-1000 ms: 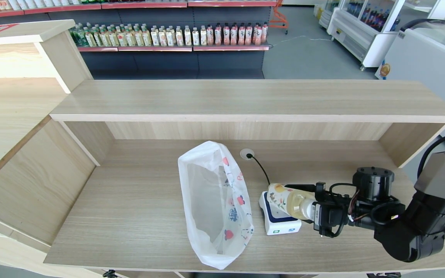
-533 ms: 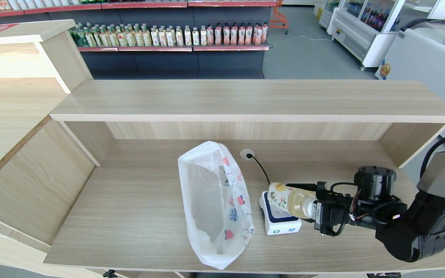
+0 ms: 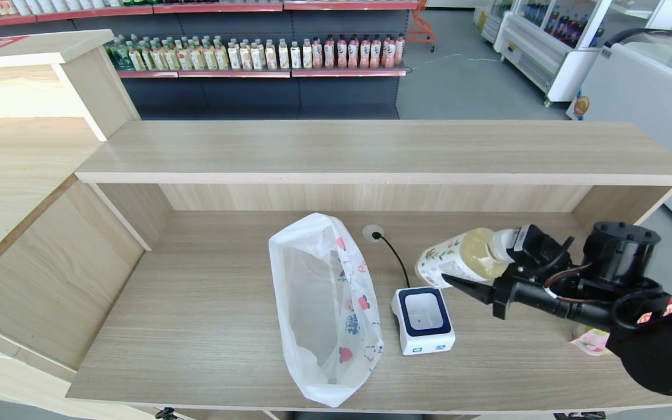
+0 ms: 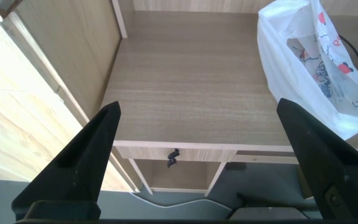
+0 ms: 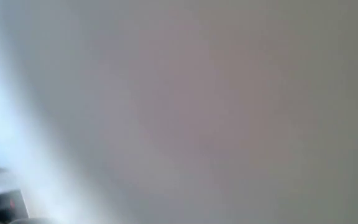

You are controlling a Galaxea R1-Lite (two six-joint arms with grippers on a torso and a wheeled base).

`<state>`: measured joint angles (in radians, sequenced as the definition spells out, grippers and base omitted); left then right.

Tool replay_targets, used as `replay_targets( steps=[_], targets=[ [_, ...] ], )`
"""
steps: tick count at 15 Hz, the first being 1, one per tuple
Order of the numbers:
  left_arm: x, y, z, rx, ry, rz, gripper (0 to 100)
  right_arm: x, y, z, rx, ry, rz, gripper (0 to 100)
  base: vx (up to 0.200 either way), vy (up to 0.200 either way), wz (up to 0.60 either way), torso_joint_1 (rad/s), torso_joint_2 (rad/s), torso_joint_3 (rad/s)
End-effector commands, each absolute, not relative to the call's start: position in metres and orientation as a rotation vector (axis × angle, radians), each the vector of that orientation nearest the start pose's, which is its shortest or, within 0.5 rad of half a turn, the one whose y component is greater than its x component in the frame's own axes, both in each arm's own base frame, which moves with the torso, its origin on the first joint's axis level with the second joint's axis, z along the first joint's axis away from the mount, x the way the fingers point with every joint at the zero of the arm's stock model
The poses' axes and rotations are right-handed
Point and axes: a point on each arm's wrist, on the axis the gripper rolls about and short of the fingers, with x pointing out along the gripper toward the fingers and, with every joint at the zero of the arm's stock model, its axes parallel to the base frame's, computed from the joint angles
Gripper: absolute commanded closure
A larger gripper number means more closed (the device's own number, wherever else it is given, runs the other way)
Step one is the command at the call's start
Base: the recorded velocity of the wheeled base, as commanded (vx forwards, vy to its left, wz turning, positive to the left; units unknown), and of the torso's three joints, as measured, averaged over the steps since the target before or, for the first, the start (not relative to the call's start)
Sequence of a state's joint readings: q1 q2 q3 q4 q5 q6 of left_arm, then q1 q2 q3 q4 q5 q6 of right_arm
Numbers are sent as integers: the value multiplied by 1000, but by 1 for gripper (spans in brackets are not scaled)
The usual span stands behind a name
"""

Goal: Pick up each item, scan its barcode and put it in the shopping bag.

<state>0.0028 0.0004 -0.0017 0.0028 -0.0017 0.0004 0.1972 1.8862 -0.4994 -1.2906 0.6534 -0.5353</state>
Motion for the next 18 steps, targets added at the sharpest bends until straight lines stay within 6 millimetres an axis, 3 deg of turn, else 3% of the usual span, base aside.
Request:
replay_targets(
  steps=[1, 3, 5, 10, 18],
  targets=[
    [-23, 0, 76, 0, 2, 2, 0, 274, 70, 155, -353, -174, 729, 100, 0, 0, 0, 0, 0, 0],
    [-23, 0, 76, 0, 2, 2, 0, 262, 82, 165, -136, -106, 625, 100, 0, 0, 0, 0, 0, 0],
    [-23, 0, 76, 0, 2, 2, 0, 251, 93, 163, -14, -39, 589, 100, 0, 0, 0, 0, 0, 0],
    [-23, 0, 76, -3, 2, 2, 0, 240, 115, 147, 90, 74, 652, 100, 0, 0, 0, 0, 0, 0],
    [-23, 0, 76, -2, 2, 2, 0, 242, 124, 132, 105, 141, 675, 100, 0, 25, 0, 0, 0, 0]
  ],
)
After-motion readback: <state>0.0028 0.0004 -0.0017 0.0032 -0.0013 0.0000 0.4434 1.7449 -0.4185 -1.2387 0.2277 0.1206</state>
